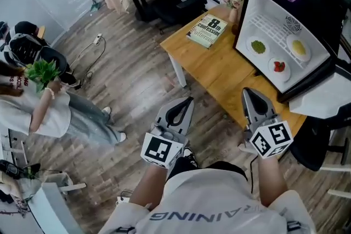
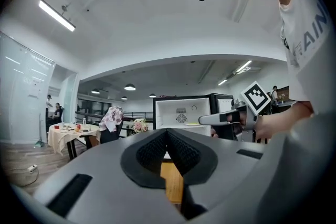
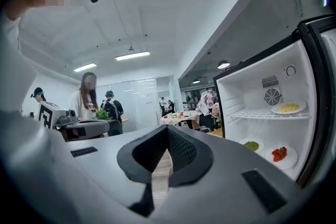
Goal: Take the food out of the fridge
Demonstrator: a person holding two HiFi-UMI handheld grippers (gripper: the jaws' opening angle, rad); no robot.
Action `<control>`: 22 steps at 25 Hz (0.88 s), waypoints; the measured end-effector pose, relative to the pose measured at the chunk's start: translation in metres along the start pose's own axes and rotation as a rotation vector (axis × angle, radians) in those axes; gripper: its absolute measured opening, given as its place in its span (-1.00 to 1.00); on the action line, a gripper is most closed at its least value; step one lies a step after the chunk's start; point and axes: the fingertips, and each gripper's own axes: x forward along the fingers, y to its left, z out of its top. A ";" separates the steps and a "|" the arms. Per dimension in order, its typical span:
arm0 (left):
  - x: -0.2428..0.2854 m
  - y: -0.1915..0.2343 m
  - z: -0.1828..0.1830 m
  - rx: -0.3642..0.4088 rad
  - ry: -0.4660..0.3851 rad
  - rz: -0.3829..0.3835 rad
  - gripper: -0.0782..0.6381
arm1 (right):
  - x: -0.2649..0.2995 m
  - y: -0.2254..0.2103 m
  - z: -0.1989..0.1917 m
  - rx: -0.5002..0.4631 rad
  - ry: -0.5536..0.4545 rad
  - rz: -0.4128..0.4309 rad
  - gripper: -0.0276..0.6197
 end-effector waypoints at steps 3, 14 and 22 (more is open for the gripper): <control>0.017 0.010 -0.003 -0.004 -0.010 -0.095 -0.76 | 0.007 -0.007 0.001 0.006 -0.009 -0.080 -0.85; 0.085 -0.004 -0.009 -0.039 -0.019 -0.329 -0.76 | -0.024 -0.058 -0.009 0.043 0.012 -0.339 -0.85; 0.161 -0.040 -0.019 -0.019 0.035 -0.395 -0.76 | -0.041 -0.135 -0.024 0.118 -0.035 -0.429 -0.85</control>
